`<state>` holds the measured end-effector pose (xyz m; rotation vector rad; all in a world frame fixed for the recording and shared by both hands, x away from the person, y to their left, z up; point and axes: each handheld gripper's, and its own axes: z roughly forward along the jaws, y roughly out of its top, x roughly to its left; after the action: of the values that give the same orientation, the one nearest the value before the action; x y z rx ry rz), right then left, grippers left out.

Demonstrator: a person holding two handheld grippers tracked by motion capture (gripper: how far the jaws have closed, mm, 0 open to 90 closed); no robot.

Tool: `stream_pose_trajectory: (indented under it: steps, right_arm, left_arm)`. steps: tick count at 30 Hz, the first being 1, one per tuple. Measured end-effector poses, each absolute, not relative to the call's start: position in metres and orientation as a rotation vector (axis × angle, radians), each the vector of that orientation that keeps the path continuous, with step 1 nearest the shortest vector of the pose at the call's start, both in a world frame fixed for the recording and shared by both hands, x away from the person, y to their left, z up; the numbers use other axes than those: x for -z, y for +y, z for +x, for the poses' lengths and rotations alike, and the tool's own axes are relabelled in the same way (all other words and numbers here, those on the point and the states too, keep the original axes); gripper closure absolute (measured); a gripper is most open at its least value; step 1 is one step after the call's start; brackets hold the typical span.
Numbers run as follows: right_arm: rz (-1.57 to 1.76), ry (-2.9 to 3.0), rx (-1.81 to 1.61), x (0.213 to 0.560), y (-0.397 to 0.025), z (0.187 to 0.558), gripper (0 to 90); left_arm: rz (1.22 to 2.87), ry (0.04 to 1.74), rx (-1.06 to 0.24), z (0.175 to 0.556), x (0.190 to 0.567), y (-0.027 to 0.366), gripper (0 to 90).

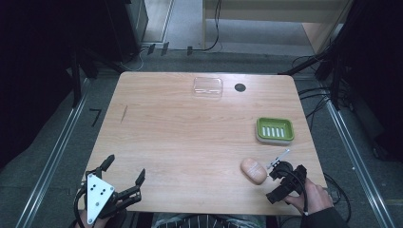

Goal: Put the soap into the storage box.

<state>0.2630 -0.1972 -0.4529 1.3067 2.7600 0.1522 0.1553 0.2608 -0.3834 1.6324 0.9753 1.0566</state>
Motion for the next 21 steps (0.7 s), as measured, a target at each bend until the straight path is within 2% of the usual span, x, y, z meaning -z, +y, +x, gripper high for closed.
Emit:
stream_pose_trajectory:
  steps: [21]
  right_arm:
    - [1.229,2.787,-0.161,0.454,-0.186,0.269,0.0]
  left_arm:
    - [1.641,0.984,-1.059,0.155,0.383,0.260,9.6]
